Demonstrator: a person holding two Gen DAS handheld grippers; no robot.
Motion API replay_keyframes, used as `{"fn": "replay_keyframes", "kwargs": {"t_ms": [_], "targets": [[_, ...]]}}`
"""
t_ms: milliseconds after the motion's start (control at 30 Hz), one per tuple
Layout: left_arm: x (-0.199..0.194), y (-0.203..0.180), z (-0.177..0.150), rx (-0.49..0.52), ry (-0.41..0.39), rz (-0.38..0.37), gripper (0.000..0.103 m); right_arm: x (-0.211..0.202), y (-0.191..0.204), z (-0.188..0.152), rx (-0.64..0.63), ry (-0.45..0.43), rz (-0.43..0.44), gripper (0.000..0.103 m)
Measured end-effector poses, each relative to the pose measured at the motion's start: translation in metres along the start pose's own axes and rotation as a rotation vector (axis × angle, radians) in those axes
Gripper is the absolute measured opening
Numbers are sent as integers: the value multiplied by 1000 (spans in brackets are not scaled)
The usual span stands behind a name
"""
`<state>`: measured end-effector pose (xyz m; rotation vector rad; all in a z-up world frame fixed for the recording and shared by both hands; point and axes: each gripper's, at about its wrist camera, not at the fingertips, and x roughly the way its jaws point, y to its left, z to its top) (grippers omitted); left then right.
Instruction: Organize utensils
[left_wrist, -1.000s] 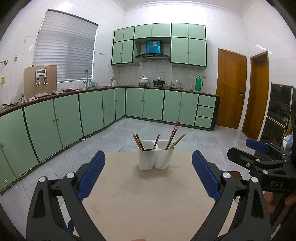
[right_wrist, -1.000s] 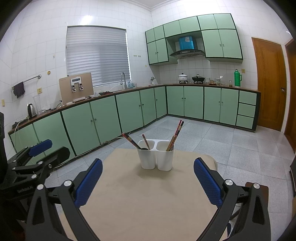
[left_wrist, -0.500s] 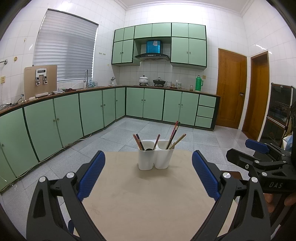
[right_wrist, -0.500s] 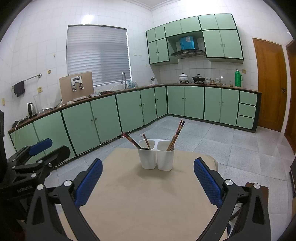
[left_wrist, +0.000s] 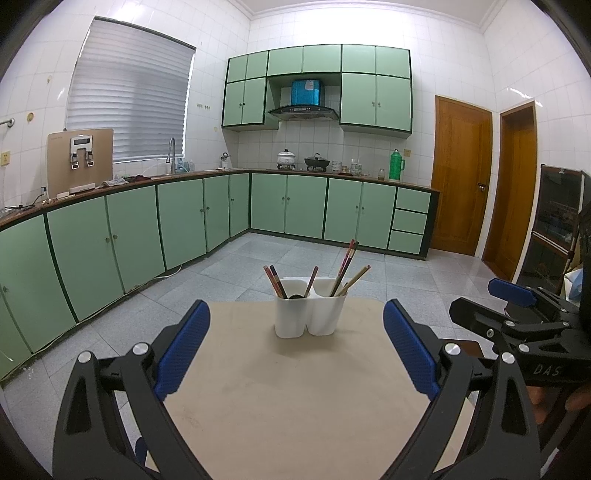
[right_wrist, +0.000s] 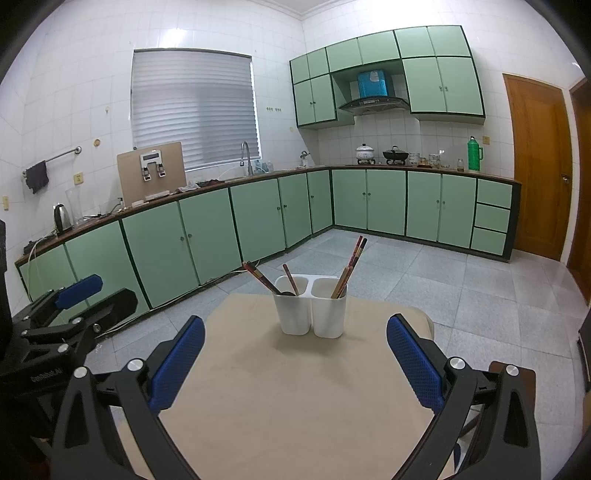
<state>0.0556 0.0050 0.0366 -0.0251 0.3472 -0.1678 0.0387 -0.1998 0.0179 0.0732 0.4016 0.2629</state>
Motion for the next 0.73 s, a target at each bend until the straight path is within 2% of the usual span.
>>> {"fn": "replay_keyframes", "kwargs": {"t_ms": [733], "targets": [[3,-1,-1,-10,17,2,92,3,-8,-5,2,11,-4,97]]}}
